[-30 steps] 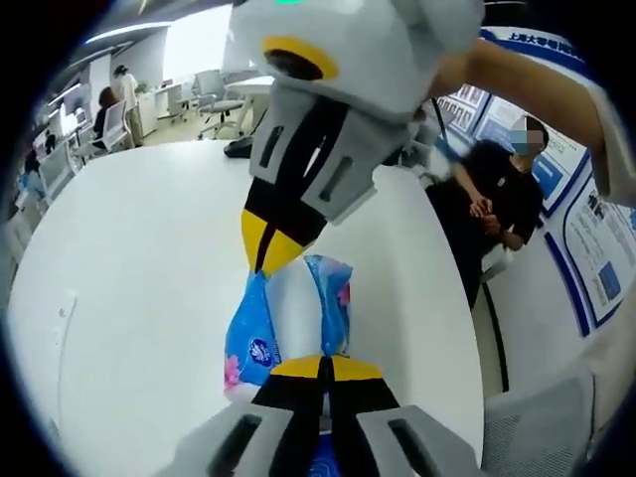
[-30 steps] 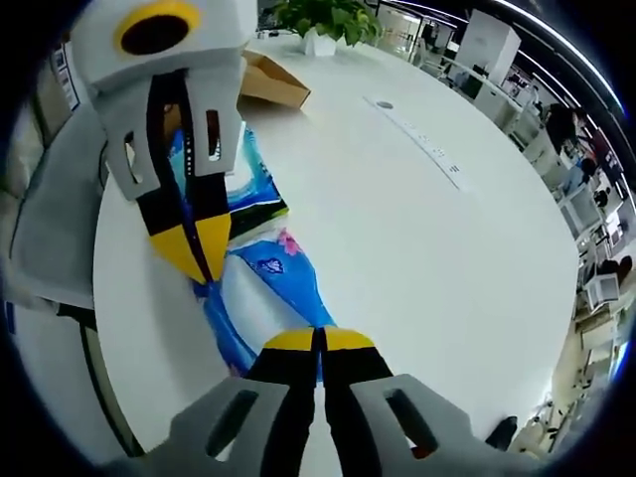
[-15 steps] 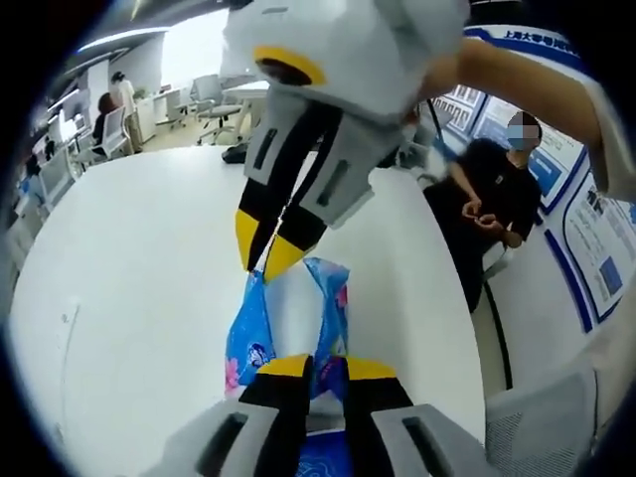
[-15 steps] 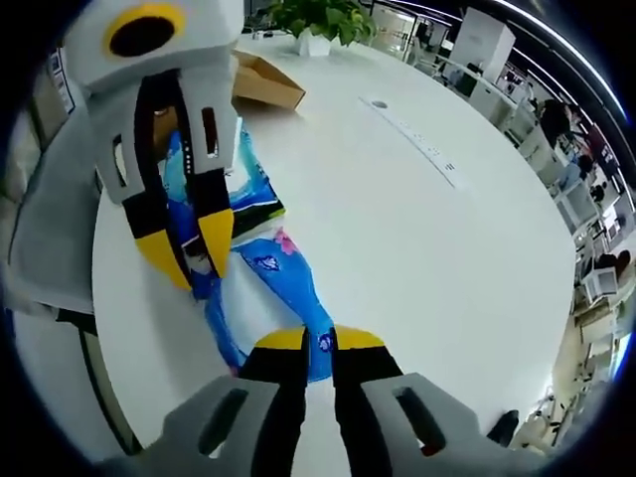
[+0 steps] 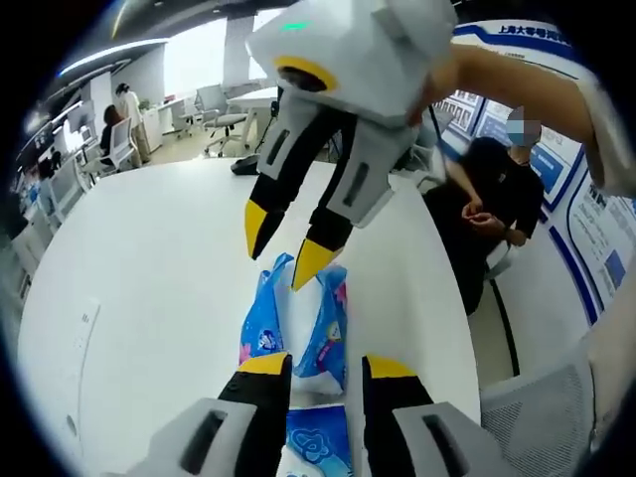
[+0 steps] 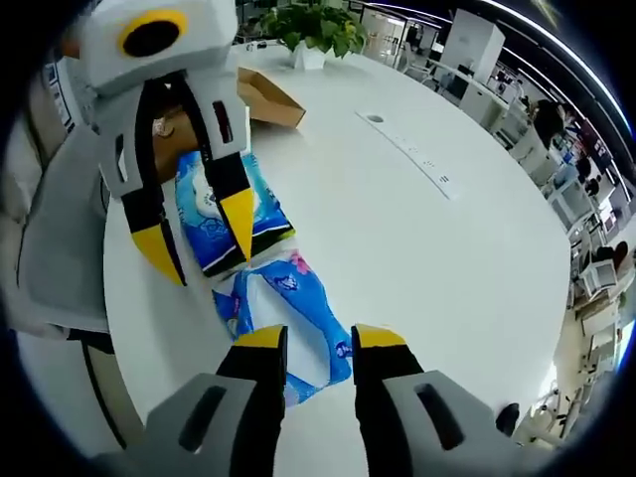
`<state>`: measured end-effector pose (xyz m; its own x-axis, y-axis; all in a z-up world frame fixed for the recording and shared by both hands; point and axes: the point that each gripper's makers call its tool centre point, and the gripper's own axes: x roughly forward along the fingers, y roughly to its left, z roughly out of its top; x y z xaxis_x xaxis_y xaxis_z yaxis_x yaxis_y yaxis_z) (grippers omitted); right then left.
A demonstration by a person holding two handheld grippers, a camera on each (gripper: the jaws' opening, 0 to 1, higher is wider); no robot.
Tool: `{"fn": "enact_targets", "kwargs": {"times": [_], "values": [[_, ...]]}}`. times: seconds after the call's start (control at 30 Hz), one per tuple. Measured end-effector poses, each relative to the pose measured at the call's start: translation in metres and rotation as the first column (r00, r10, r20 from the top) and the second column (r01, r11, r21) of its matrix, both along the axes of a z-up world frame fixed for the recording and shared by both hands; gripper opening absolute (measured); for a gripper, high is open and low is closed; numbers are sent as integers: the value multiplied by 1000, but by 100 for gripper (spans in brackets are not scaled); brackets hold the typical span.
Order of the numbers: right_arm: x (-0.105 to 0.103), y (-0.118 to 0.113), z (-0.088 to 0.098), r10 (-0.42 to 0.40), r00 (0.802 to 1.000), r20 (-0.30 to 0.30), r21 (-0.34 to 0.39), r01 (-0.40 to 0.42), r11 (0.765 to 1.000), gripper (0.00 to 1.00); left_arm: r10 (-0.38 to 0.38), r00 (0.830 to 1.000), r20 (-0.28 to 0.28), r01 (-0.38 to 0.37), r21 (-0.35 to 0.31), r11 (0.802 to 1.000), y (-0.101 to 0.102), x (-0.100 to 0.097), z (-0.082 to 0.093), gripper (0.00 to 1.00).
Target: Operate the shoe box by opening the lid, removing the specified soft item, and placing it in the target area until the item is outside and the box remains undamaged.
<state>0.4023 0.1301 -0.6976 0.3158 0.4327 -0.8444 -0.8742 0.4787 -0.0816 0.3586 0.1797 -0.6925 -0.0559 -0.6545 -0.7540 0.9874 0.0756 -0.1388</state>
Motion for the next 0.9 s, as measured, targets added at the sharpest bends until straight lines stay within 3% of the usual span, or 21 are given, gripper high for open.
{"fn": "enact_targets", "kwargs": {"times": [0.53,0.9], "values": [[-27,39,37,43,999,9,43,-43,998,36,125,992,22,-124,-35,992,59,-5,34,42],[-44,74,53,88,996,14,63,-88,994,39,224,974,35,-220,-88,972,107,-8,60,46]]}}
